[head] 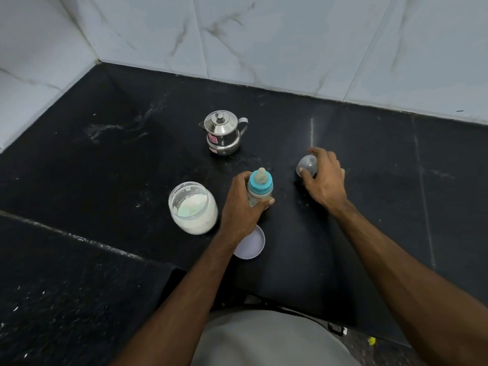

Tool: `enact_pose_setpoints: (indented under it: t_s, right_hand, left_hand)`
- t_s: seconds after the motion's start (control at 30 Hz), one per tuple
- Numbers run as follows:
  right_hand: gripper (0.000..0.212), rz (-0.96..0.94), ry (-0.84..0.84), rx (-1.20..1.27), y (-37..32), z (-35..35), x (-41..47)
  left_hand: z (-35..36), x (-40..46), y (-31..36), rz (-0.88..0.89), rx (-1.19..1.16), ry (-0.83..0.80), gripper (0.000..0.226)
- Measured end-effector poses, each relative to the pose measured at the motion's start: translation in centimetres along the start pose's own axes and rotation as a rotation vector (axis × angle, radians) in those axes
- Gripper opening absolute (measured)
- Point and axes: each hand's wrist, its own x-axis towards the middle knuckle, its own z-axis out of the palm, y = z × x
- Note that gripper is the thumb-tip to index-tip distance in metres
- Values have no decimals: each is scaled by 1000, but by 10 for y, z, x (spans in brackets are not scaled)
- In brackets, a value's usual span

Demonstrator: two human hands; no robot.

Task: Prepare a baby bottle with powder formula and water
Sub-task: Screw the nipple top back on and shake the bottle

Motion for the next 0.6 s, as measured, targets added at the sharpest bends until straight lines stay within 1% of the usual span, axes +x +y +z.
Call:
enact_pose_setpoints:
  t_s: [0.07,0.17,0.27,0.43,0.6]
  right_hand:
    - [55,-14,43,152,-7,-7,0]
    - [53,-109,94,348,-26,-25,-2]
    - [48,-227,50,441,-52,-43,-11]
    - [45,-480,-106,421,-80,-45,-29]
    - [45,-586,-129,307,-77,-22,-40]
  left_hand:
    - [0,0,0,1,-4,-3,64]
    - [0,0,-1,13,-16,-2,64]
    - [0,0,1,7,-19,-7,64]
    - [-1,0,1,12,-53,-5,63]
    - [0,-1,-1,7,-79,-1,68]
